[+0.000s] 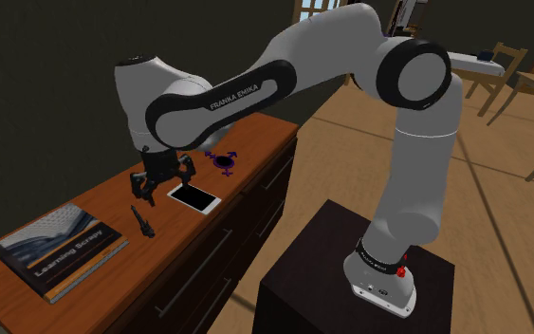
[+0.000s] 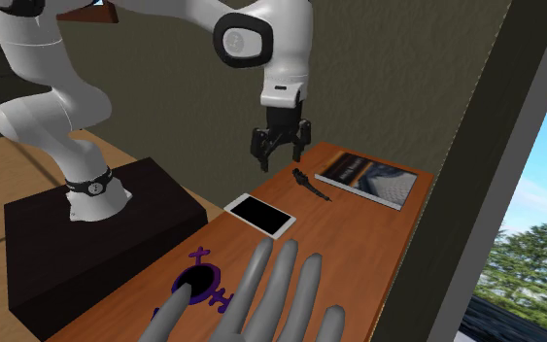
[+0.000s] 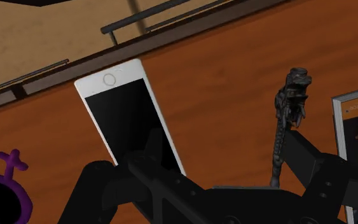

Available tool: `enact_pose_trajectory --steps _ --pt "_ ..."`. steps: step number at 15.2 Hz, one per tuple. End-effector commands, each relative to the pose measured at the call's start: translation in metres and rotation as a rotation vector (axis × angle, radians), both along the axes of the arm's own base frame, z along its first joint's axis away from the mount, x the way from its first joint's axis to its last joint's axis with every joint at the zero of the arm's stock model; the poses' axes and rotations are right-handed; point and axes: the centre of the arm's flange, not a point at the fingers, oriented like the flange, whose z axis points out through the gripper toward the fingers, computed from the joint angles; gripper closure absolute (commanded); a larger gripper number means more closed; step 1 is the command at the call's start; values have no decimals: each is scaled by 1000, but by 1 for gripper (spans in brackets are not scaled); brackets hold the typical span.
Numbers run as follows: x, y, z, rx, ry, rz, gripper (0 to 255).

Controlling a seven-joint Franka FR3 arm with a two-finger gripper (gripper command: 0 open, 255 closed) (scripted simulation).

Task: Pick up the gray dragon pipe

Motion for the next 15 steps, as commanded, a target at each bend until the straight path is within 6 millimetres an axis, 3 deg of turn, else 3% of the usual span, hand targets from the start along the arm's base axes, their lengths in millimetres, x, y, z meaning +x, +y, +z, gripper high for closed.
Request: enact_pose_trajectory --steps 1,6,15 --pt "12 20 -13 1 -1 -5 0" --pt "43 69 -36 5 -3 -13 0" --pt "43 69 -76 5 -3 -13 0"
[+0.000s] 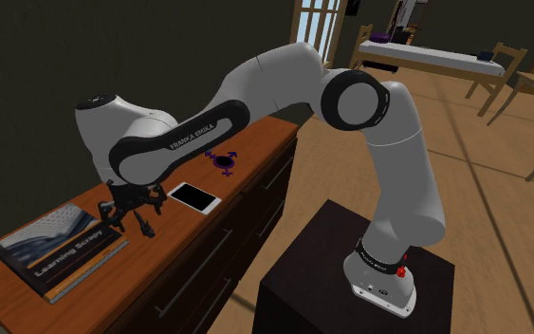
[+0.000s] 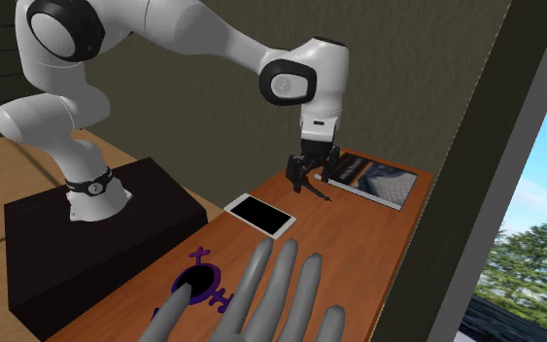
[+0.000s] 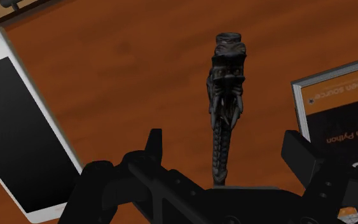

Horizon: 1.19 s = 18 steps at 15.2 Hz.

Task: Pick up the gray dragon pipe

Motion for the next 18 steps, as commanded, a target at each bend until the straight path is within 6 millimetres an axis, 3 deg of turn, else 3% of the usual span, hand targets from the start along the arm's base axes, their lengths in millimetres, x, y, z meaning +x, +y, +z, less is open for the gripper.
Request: enact_pose_trajectory --steps 1,10,18 --pt "0 0 -2 0 0 0 255" --pt "0 0 -2 0 0 0 255" --pt "0 0 40 0 0 0 255"
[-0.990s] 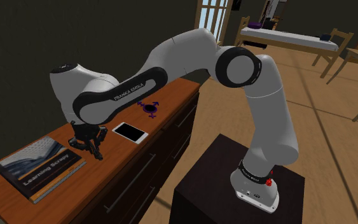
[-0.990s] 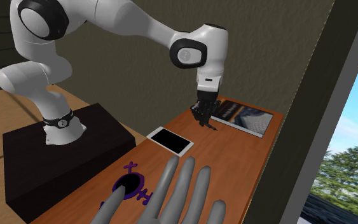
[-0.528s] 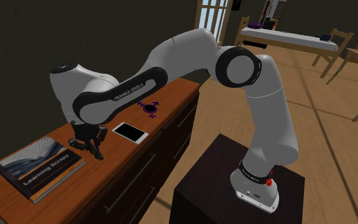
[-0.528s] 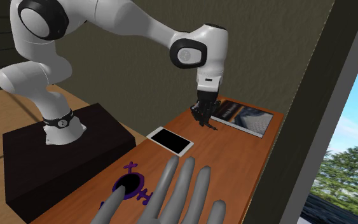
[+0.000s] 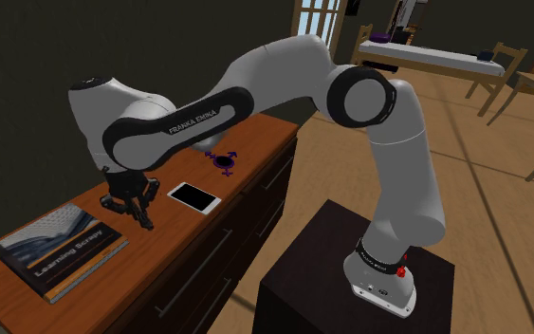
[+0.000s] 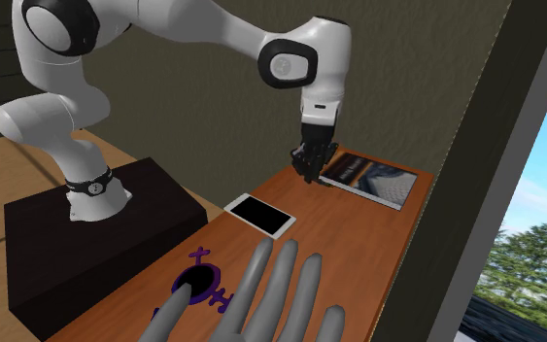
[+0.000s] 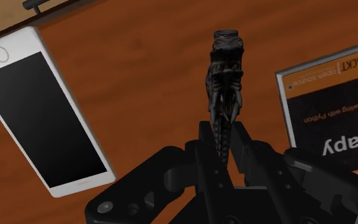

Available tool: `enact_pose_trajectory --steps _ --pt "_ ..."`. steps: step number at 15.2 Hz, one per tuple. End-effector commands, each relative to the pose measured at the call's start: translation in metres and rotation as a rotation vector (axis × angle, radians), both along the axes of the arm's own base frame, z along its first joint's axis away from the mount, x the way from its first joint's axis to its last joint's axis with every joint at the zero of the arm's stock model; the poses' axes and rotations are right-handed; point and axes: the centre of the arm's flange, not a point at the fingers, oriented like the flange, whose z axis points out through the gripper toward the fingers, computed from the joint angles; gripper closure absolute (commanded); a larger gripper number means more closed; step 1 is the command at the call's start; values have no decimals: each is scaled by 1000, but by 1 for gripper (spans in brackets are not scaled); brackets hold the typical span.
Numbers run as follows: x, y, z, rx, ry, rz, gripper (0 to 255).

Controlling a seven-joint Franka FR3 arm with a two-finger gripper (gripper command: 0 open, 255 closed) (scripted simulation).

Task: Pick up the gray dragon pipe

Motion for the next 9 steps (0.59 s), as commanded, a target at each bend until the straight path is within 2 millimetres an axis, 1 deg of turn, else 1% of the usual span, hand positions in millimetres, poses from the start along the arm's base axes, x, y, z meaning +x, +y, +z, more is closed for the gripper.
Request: enact_pose_trajectory --steps 1,7,9 --pt "0 1 11 0 0 0 255" --pt "0 1 43 0 0 0 255" --pt "0 1 43 0 0 0 255"
